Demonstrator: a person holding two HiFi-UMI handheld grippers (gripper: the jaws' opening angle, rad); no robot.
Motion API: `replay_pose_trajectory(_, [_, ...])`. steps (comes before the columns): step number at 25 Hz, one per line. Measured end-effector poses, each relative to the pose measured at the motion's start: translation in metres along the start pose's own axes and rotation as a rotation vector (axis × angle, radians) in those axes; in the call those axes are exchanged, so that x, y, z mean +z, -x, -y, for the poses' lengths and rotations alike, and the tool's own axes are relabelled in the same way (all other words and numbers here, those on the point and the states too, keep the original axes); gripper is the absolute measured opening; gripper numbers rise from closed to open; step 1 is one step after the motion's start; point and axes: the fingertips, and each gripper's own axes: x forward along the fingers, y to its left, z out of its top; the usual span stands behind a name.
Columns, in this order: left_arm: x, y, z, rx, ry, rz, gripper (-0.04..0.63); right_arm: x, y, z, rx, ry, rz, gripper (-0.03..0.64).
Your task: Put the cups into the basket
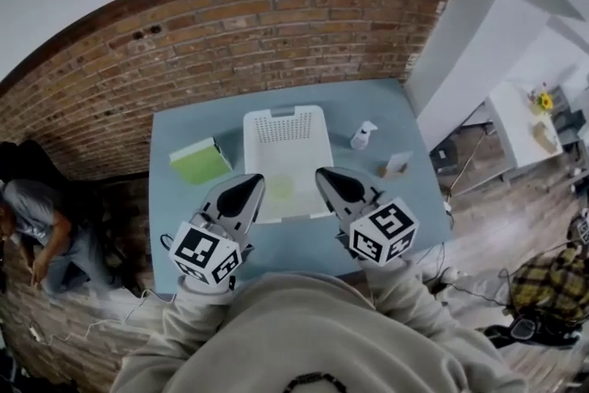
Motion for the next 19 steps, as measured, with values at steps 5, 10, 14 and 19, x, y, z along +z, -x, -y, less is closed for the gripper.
replay_pose_trajectory(5, [0.015, 0.000, -0.005, 0.024, 0.004, 0.022, -0.005, 0.011, -0.003, -0.006, 0.025, 0.007, 0.017, 0.011])
replay_pose_trajectory(10, [0.018, -0.010, -0.003, 0.008, 0.009, 0.020, -0.005, 0.012, -0.009, -0.008, 0.034, 0.011, 0.009, 0.011])
replay_pose_trajectory(14, [0.015, -0.013, 0.006, -0.017, 0.020, 0.012, -0.005, 0.007, -0.010, -0.010, 0.039, 0.016, -0.001, 0.011])
replay_pose_trajectory(19, [0.015, -0.010, 0.000, -0.012, 0.029, 0.022, -0.005, 0.011, -0.014, -0.013, 0.044, 0.028, -0.011, 0.011])
